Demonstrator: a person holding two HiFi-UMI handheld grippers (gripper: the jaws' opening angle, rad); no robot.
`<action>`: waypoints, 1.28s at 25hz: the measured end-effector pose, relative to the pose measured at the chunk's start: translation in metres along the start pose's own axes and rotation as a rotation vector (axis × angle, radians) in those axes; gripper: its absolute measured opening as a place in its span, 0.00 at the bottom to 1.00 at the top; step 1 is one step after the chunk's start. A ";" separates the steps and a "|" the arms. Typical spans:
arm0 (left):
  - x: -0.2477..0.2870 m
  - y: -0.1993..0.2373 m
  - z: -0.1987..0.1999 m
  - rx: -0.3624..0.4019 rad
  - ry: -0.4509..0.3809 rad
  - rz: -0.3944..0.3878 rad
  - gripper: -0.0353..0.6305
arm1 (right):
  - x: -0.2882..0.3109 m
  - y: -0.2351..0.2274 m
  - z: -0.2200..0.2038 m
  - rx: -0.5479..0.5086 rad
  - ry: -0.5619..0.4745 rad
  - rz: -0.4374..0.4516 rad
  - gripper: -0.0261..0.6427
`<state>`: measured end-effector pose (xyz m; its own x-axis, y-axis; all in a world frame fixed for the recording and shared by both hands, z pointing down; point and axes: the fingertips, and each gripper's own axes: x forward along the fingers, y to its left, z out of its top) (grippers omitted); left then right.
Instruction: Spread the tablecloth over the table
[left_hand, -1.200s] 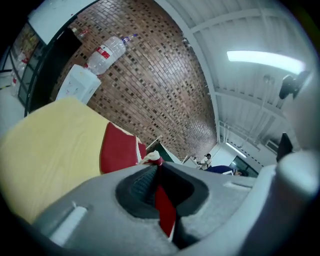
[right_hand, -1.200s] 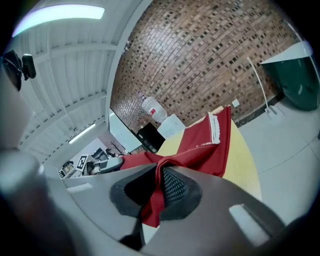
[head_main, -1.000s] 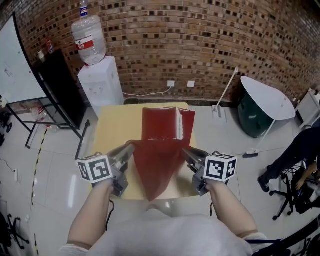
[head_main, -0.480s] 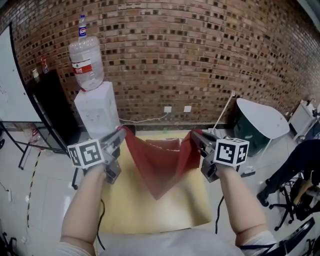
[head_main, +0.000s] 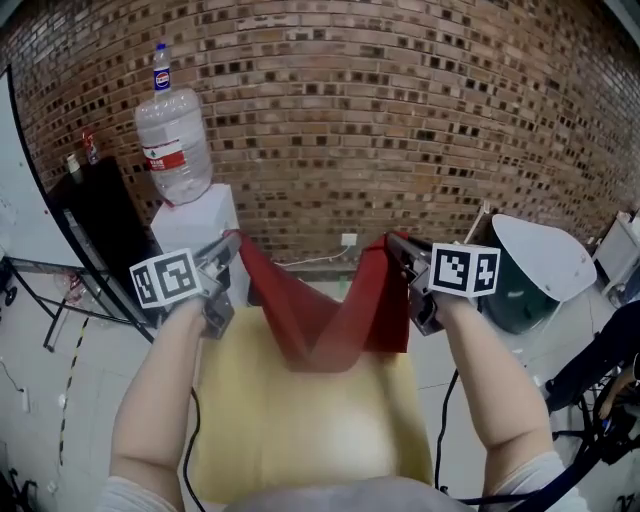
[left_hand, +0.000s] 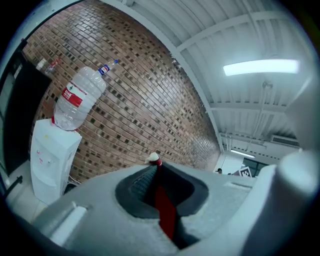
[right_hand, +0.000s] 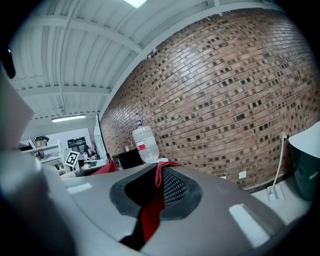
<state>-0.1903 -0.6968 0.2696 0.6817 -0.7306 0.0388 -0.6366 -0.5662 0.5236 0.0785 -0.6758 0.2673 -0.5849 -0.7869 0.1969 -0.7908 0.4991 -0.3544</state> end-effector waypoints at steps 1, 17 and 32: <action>0.009 0.009 0.009 0.012 0.000 0.013 0.07 | 0.010 -0.008 0.006 0.001 0.001 0.001 0.05; 0.060 0.146 0.033 0.018 -0.010 0.232 0.07 | 0.106 -0.119 0.037 0.041 -0.042 -0.116 0.05; -0.005 0.143 0.034 0.025 -0.030 0.283 0.07 | 0.061 -0.108 0.021 0.073 -0.053 -0.171 0.05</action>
<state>-0.2967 -0.7873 0.3148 0.4650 -0.8717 0.1549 -0.8091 -0.3474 0.4740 0.1323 -0.7855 0.2986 -0.4313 -0.8770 0.2118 -0.8614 0.3304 -0.3858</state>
